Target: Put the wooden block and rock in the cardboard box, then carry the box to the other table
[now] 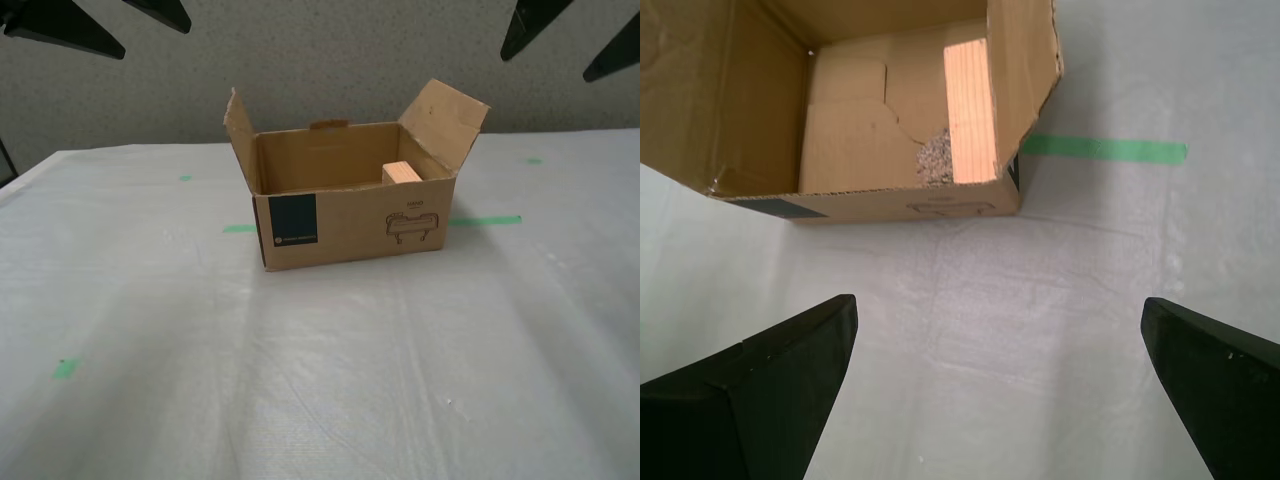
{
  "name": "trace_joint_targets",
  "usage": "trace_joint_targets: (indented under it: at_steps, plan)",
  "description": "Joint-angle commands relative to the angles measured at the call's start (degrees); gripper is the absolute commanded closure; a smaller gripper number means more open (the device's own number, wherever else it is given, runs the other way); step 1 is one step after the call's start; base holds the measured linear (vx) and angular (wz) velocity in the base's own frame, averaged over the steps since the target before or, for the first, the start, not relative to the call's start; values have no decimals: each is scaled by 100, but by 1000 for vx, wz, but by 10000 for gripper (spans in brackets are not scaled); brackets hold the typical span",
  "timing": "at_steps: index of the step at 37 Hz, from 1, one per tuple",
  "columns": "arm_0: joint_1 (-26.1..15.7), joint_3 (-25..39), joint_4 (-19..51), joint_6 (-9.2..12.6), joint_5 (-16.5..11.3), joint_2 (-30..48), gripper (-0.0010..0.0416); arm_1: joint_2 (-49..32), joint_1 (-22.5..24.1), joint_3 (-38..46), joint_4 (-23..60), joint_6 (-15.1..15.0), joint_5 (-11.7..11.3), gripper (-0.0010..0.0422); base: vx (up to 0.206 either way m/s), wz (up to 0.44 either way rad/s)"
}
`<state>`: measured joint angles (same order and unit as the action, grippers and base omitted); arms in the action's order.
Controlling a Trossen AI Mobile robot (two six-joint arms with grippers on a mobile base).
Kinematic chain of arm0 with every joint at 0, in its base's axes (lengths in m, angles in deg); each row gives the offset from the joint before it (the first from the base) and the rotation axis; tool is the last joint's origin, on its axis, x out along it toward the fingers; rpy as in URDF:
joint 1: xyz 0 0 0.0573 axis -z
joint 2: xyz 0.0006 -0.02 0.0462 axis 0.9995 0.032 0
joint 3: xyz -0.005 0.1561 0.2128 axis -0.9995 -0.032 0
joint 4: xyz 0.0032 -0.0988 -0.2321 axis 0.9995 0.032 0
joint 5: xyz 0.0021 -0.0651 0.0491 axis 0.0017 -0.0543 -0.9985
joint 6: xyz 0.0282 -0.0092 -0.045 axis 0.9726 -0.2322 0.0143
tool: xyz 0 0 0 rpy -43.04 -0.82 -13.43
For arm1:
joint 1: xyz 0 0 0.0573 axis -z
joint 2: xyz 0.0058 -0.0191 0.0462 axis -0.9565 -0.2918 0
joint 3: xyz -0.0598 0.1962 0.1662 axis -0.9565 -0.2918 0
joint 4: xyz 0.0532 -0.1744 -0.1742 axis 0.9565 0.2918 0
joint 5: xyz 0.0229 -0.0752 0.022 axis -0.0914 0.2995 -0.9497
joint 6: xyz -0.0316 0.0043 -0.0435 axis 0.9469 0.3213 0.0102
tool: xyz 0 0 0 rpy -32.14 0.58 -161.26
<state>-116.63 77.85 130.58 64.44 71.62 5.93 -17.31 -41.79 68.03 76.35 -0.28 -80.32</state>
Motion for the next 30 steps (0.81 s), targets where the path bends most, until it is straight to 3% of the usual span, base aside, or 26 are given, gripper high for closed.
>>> trace_joint_targets:
  at_steps: [1,12,30]
  plan:
    - [-4,-149,-15,28,9,-37,8,7,2,22,90,13,15,16,0,0]
    - [-4,-487,-17,26,9,-37,10,7,-2,22,85,11,15,16,0,0]
    - [-4,-466,-13,26,9,-33,16,4,-2,22,85,11,15,16,0,0]
